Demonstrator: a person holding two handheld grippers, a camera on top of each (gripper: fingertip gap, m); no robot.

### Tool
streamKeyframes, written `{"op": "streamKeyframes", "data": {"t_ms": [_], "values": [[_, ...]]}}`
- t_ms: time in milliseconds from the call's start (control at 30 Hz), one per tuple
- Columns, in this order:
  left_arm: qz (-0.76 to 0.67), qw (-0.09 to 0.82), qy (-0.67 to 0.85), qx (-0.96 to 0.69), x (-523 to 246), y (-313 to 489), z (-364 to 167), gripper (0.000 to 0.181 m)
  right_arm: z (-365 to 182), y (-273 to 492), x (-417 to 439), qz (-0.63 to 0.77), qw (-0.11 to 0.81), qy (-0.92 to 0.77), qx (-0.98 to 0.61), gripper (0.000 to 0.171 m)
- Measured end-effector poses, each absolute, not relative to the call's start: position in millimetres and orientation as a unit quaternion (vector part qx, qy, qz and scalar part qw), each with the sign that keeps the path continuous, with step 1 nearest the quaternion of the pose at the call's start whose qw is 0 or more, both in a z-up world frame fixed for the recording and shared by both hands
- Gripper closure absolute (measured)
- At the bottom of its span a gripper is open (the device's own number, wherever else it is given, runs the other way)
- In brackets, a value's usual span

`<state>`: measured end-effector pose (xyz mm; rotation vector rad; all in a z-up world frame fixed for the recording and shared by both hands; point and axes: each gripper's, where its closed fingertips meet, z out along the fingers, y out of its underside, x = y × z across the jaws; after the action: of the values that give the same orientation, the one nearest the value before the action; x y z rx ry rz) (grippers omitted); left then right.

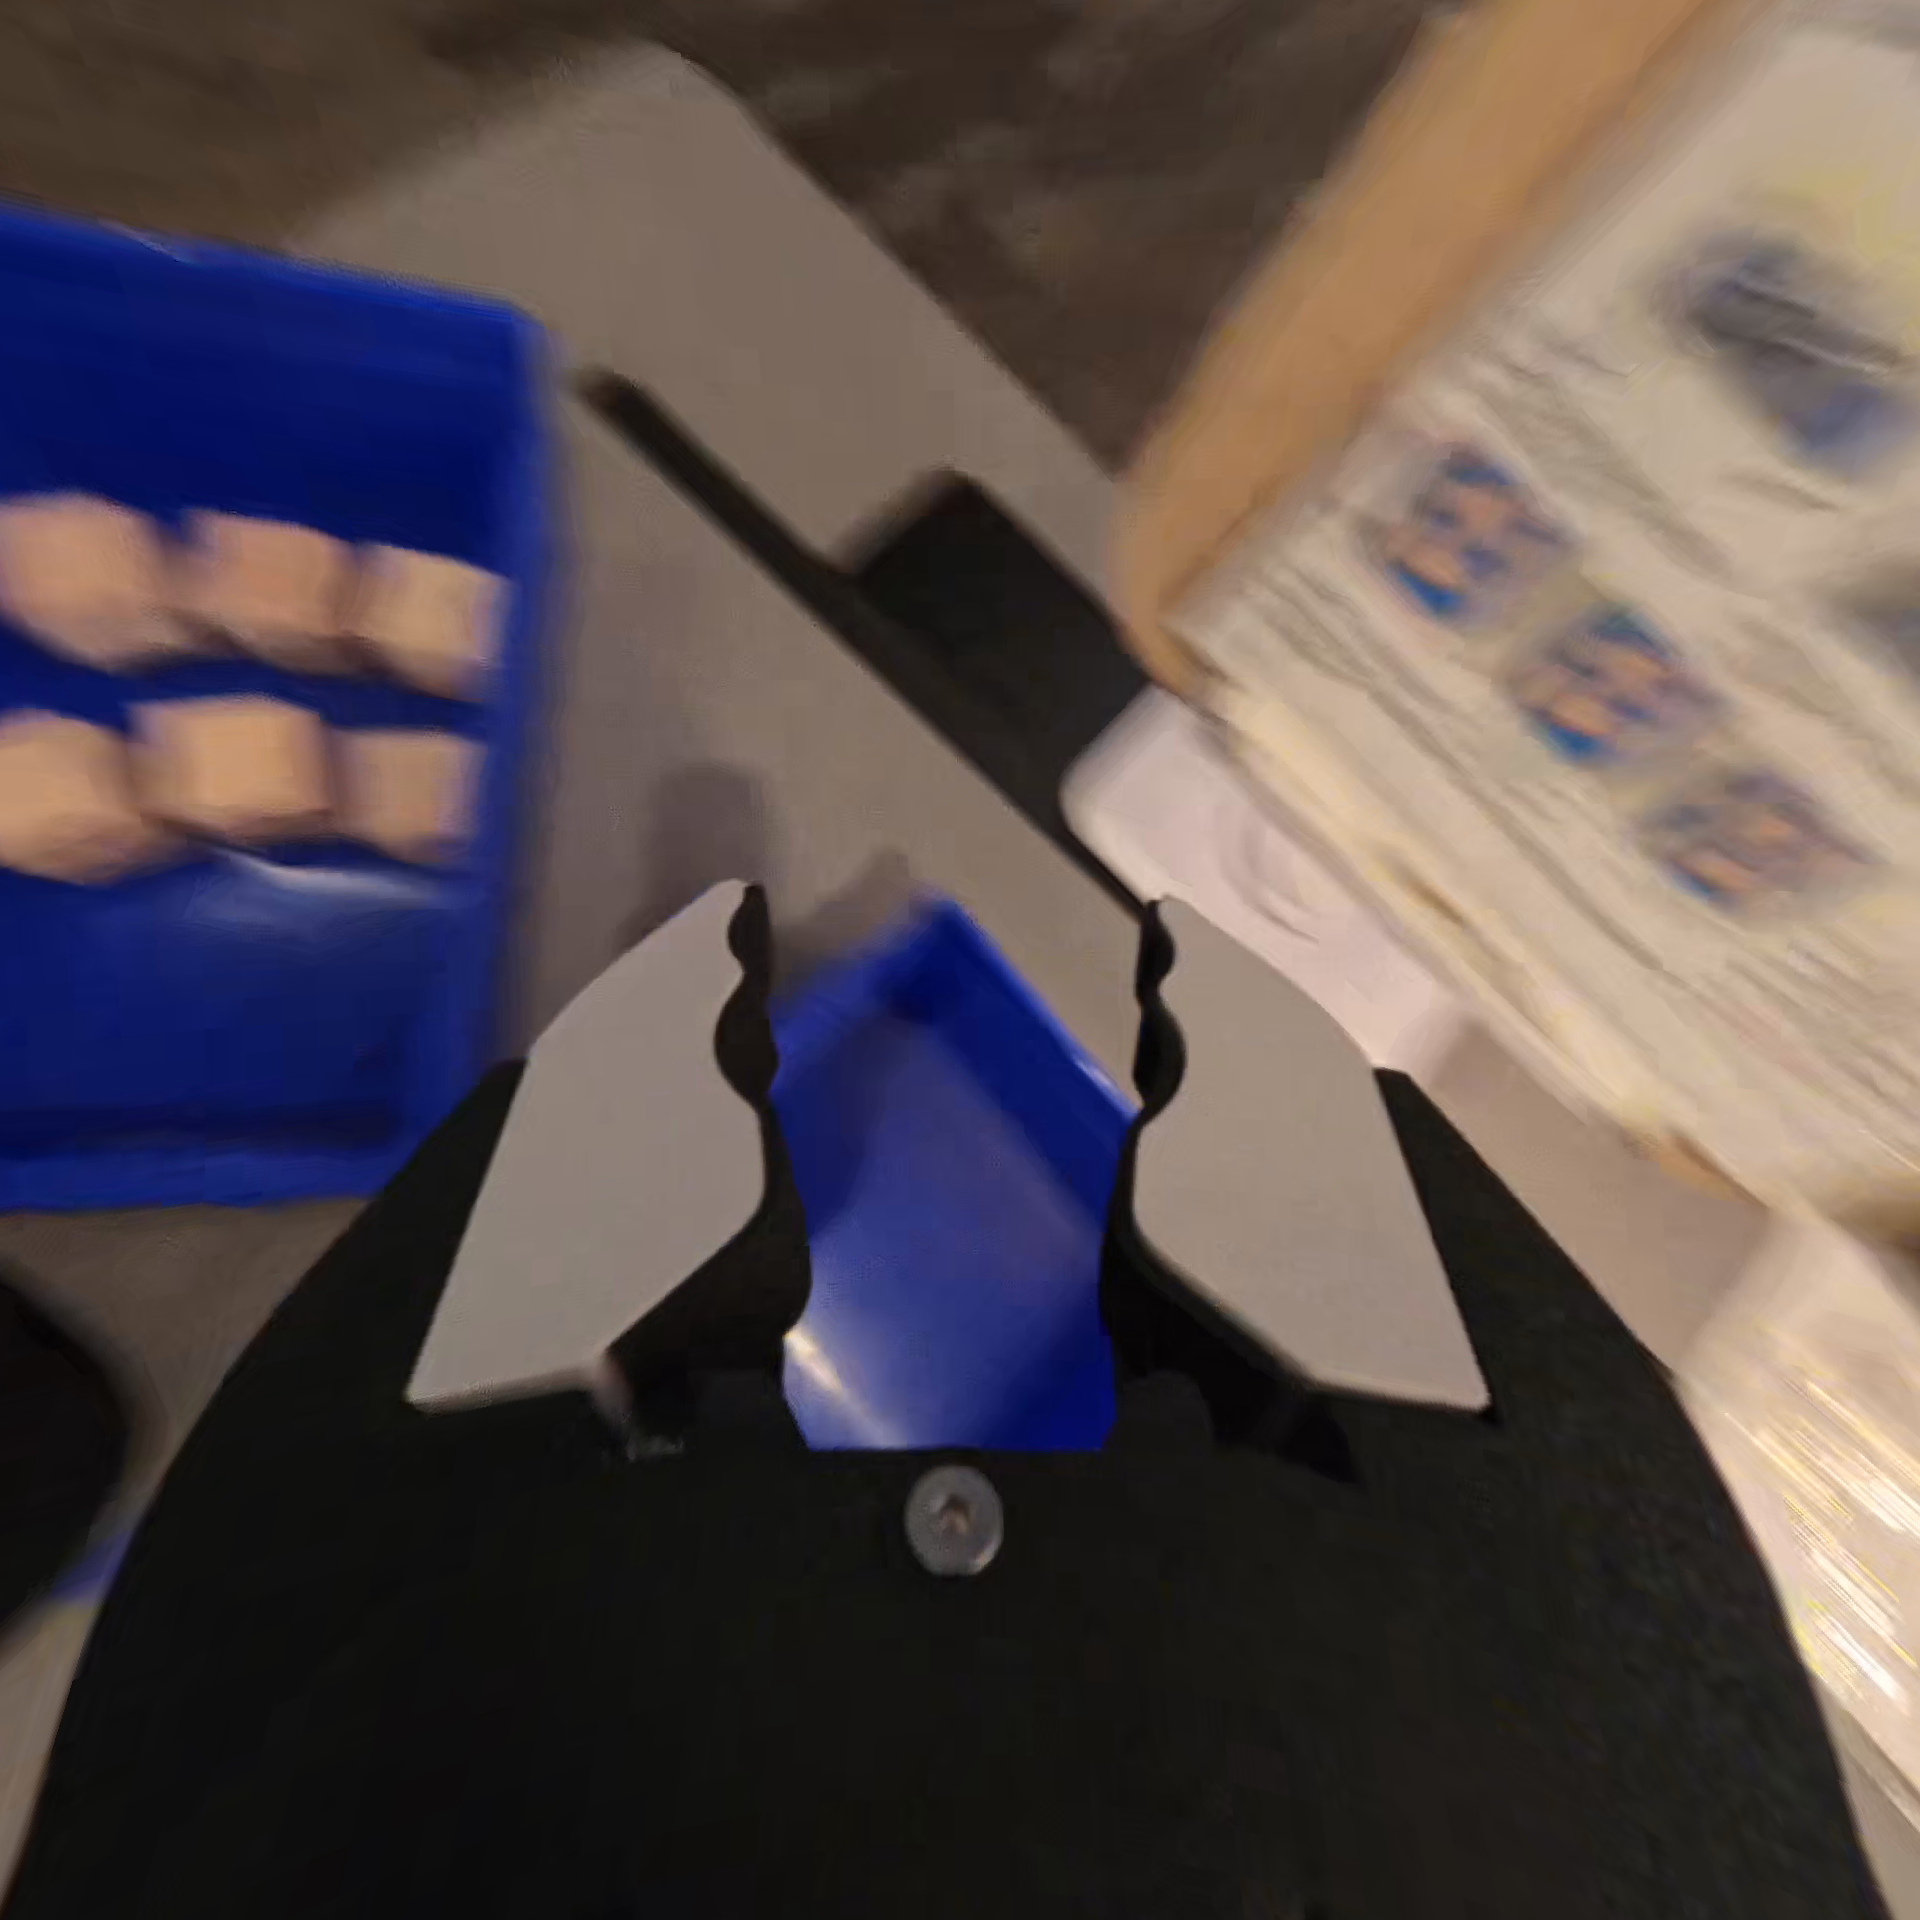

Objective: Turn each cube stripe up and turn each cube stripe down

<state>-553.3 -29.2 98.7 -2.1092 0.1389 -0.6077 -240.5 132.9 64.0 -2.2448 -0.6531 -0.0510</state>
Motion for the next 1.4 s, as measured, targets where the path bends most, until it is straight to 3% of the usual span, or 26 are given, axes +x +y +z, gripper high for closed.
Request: {"op": "streamKeyframes", "data": {"t_ms": [67, 200, 333, 433, 500, 533, 667, 1033, 1400], "values": [[-0.249, 0.453, 0.062, -0.854, -550, -30, 99, 0.163, 68, 105, -156, -0.109, 0.392, -0.194, -0.893, 0.094], [-0.255, 0.448, 0.065, -0.854, -545, -31, 98, 0.163, 3, 40, -85, 0.011, 0.312, -0.069, -0.948, 0.081], [-0.254, 0.442, 0.063, -0.858, -545, -28, 96, 0.163, -61, 19, -85, 0.066, 0.247, -0.032, -0.966, 0.083], [-0.245, 0.427, 0.061, -0.868, -544, -29, 90, 0.162, -105, 10, -94, 0.021, 0.157, -0.069, -0.985, 0.095], [-0.242, 0.425, 0.067, -0.87, -542, -30, 90, 0.162, -123, 9, -85, -0.041, 0.109, -0.098, -0.988, 0.121], [-0.241, 0.425, 0.07, -0.87, -541, -31, 90, 0.162, -124, 12, -82, -0.053, 0.107, -0.092, -0.989, 0.125], [-0.232, 0.427, 0.077, -0.871, -535, -30, 93, 0.162, -122, 26, -77, 0.062, 0.102, -0.056, -0.991, 0.163], [-0.206, 0.398, 0.143, -0.883, -496, -21, 89, 0.162, -123, -3, 112, 0.07, 0.052, -0.021, -0.996, 0.165], [-0.16, 0.378, 0.164, -0.897, -475, -13, 84, 0.162, -125, -61, 279, 0.067, 0.089, 0.077, -0.991, 0.165]]}}
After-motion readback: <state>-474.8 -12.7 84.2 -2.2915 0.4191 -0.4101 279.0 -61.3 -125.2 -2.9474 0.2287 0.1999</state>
